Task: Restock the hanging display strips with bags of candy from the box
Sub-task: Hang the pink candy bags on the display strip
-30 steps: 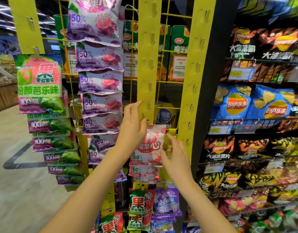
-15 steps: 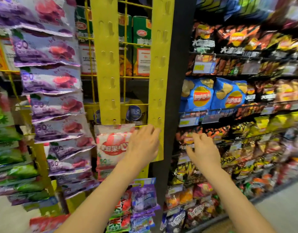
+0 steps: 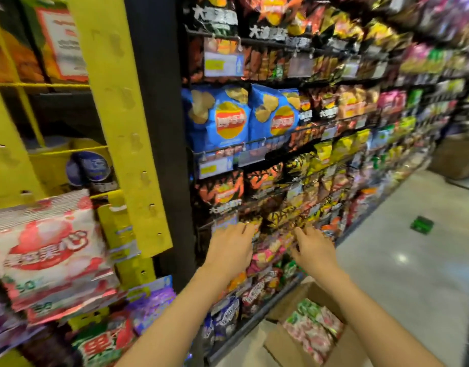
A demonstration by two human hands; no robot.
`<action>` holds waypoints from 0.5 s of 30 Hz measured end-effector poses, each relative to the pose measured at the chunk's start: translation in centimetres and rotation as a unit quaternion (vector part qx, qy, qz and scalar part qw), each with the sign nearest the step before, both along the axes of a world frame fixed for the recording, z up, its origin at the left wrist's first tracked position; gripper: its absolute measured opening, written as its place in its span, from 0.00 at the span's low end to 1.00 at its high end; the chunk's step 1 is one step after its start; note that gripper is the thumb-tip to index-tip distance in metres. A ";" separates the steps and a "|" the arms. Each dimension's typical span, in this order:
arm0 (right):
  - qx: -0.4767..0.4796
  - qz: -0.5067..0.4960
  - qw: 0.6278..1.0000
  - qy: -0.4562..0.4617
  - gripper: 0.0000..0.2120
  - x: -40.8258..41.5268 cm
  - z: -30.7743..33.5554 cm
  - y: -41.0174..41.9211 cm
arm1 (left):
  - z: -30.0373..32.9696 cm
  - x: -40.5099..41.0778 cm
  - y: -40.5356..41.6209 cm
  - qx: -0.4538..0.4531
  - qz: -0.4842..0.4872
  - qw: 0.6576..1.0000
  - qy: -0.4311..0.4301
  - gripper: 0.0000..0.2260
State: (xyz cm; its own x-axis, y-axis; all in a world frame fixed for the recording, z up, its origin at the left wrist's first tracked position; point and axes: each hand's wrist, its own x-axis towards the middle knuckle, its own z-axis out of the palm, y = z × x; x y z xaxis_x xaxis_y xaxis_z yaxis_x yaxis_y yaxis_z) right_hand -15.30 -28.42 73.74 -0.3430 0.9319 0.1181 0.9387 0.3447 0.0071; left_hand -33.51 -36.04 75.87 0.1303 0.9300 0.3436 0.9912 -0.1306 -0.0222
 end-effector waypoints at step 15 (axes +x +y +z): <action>-0.188 -0.052 0.980 -0.041 0.22 14.3 -9.5 13.6 | -9.7 12.2 15.2 -0.187 0.035 0.981 -0.024 0.18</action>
State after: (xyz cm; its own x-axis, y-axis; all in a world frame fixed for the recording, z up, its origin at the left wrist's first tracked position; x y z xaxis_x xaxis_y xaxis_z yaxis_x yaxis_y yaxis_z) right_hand -1.05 -14.80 64.20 -0.2380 0.9346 -0.2643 0.9705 0.2398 -0.0257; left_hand -21.29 -20.88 66.17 0.0532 0.9984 -0.0199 0.9968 -0.0519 0.0604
